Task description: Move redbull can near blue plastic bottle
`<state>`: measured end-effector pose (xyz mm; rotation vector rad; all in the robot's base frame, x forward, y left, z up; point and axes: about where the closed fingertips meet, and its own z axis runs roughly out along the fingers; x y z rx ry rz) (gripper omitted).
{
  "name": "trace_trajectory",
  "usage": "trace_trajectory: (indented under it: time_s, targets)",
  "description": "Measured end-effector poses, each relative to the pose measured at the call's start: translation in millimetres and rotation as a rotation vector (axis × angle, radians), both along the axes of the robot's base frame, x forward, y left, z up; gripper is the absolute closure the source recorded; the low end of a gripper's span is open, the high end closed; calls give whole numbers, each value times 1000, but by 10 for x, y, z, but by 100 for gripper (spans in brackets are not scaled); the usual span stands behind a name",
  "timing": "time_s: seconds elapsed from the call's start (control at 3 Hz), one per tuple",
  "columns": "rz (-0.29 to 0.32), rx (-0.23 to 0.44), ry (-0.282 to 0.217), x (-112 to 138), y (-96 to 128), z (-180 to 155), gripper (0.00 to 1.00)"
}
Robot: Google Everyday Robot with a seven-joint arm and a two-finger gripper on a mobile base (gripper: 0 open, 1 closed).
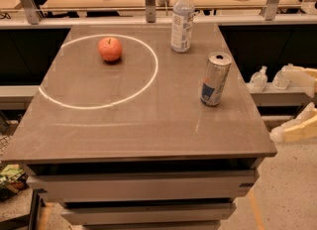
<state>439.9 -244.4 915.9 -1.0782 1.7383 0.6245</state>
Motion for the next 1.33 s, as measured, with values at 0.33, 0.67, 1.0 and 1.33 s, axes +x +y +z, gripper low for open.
trace_trajectory:
  time_s: [0.33, 0.67, 1.0, 1.33]
  targets:
    - [-11, -5, -23, 91, 84, -60, 0]
    - [-21, 20, -75, 271, 201, -98, 0]
    - [-31, 63, -120, 512, 284, -118, 0]
    - [-49, 139, -138, 720, 343, -148, 0]
